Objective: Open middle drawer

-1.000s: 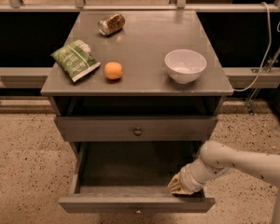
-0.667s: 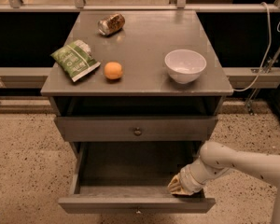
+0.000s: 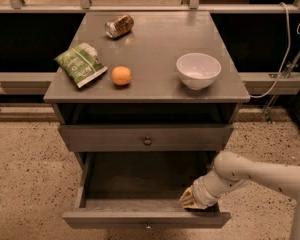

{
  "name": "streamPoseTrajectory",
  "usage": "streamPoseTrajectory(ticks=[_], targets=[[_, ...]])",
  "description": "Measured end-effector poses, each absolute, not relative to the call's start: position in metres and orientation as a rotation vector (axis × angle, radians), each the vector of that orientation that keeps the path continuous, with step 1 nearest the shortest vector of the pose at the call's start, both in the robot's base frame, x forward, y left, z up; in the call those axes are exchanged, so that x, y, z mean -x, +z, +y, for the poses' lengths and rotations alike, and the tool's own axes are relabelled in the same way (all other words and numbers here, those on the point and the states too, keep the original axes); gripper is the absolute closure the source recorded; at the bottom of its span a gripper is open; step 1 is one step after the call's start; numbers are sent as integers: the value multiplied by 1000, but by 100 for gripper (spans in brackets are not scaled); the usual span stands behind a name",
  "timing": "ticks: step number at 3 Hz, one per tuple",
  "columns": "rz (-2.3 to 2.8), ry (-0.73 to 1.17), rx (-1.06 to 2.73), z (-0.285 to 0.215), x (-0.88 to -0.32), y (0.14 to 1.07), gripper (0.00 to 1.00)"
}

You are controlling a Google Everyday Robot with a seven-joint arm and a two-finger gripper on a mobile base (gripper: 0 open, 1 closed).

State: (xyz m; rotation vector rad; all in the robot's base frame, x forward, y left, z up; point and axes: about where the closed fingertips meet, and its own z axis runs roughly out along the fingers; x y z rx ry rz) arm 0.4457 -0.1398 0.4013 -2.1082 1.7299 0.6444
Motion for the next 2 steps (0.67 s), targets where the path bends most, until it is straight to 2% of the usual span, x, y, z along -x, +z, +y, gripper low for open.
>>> streamPoseTrajectory(ticks=[2], targets=[[1730, 644, 2108, -140, -446, 401, 28]])
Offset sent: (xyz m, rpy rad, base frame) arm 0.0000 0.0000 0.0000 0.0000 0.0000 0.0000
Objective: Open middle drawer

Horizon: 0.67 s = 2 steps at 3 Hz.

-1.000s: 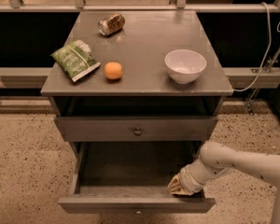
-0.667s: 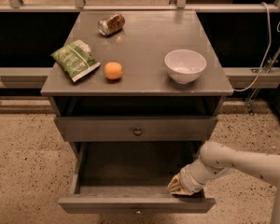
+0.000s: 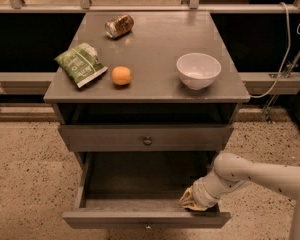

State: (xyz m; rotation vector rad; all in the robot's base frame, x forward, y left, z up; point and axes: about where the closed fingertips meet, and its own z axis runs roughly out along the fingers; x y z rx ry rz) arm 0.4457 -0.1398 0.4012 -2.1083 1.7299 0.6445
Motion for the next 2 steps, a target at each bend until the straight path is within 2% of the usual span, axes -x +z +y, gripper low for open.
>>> streamPoseTrajectory(ticks=[1, 2], targets=[[1752, 652, 2118, -142, -444, 398, 39], [1752, 652, 2118, -142, -444, 398, 62]])
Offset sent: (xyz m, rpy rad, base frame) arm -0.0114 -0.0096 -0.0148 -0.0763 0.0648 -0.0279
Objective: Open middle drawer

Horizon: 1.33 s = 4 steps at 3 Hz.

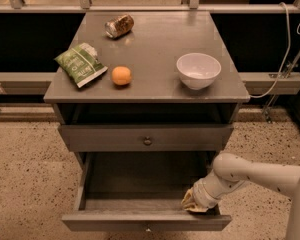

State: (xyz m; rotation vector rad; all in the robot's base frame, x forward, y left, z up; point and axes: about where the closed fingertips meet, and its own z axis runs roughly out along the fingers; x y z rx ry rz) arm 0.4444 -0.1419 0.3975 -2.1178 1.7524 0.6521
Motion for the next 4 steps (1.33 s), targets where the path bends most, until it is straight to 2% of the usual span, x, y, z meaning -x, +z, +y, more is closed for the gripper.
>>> streamPoseTrajectory(ticks=[1, 2, 4], targets=[[1776, 660, 2122, -140, -440, 394, 84], [1790, 639, 2110, -131, -443, 397, 100], [1780, 608, 2034, -106, -457, 405, 100]])
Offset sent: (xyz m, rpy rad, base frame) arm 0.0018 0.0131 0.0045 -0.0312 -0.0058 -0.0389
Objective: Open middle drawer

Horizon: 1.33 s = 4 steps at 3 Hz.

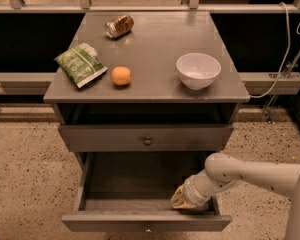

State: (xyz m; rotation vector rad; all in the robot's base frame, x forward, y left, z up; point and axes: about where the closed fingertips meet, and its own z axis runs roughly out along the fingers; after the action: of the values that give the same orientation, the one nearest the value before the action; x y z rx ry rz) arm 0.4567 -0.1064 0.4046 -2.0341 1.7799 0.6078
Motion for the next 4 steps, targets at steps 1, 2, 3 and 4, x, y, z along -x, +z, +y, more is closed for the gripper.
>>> streamPoseTrajectory(ticks=[1, 2, 3, 4], targets=[[1794, 594, 1969, -96, -462, 406, 100], [1806, 606, 1907, -74, -466, 400, 100], [1806, 604, 1906, -74, -467, 400, 100], [1793, 625, 1924, -69, -466, 399, 100]])
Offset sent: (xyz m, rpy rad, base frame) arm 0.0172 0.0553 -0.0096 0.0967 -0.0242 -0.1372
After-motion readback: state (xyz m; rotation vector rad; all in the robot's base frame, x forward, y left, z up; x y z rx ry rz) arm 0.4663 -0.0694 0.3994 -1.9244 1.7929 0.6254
